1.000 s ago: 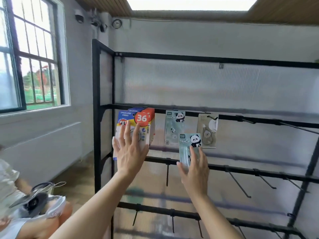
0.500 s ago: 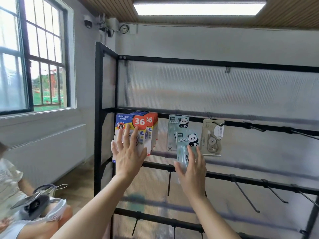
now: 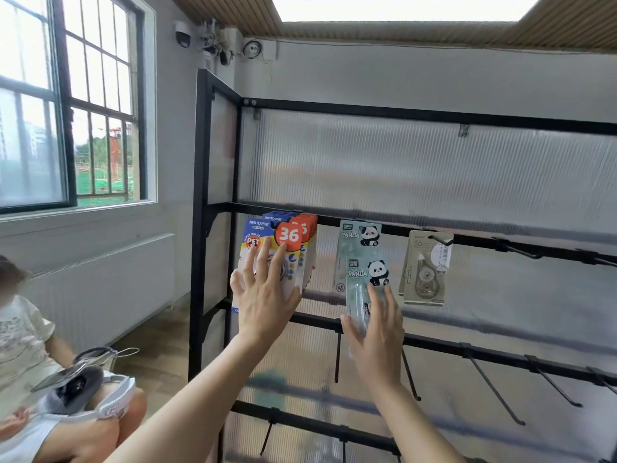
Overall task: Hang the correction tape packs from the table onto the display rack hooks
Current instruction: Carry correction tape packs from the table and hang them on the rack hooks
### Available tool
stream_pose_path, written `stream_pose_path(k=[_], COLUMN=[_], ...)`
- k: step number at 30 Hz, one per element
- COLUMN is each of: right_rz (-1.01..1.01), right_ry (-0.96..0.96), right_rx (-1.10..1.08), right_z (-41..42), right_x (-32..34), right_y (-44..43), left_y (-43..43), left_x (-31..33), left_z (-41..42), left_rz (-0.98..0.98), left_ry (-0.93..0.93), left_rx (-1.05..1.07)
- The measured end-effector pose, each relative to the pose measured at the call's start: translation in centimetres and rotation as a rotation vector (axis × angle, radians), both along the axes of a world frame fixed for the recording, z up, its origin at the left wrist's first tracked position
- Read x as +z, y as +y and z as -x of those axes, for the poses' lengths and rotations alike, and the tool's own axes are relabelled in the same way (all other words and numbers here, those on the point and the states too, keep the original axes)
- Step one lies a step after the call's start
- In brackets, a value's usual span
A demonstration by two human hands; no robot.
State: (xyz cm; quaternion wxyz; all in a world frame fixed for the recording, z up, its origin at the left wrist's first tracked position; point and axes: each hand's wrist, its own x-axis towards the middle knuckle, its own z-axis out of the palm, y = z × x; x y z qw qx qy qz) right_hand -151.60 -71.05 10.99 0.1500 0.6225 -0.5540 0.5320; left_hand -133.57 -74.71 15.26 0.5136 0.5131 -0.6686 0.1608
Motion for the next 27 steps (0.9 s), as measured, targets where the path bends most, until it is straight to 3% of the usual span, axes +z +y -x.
stream_pose_path(k=[16,24,27], right_rz=[0.130,0.096,0.098], right_ry=[-0.017,0.103,0.097], right_rx=[-0.218,-0.288,-0.329], right_z=[-1.3,-1.8,-2.1], right_x=[4.0,5.8,6.1], right_y=[-2.4,-3.6,-3.9], left_y=[-5.7,-6.4,-6.2], left_x=[0.6,-0.3,-0.4], left_z=[0.2,0.3,0.8], left_rz=[-0.199,-0.020,-0.042], left_ry=[-0.133,-0.073,-0.052], left_rx=[-0.103,-0.171,-0.162])
